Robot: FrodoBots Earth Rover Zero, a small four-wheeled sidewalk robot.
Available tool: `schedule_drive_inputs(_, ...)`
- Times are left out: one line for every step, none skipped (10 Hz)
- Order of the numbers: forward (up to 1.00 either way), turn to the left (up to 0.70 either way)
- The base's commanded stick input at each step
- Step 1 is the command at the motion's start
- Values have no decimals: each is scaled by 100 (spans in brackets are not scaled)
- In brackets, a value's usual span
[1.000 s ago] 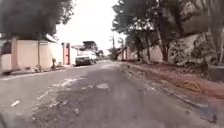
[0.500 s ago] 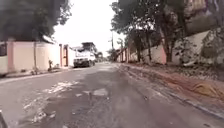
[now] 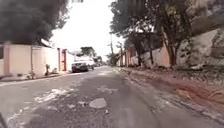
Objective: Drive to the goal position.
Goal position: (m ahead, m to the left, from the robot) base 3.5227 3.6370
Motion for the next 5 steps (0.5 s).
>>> schedule_drive_inputs(70,0)
schedule_drive_inputs(70,0)
schedule_drive_inputs(70,0)
schedule_drive_inputs(70,0)
schedule_drive_inputs(70,0)
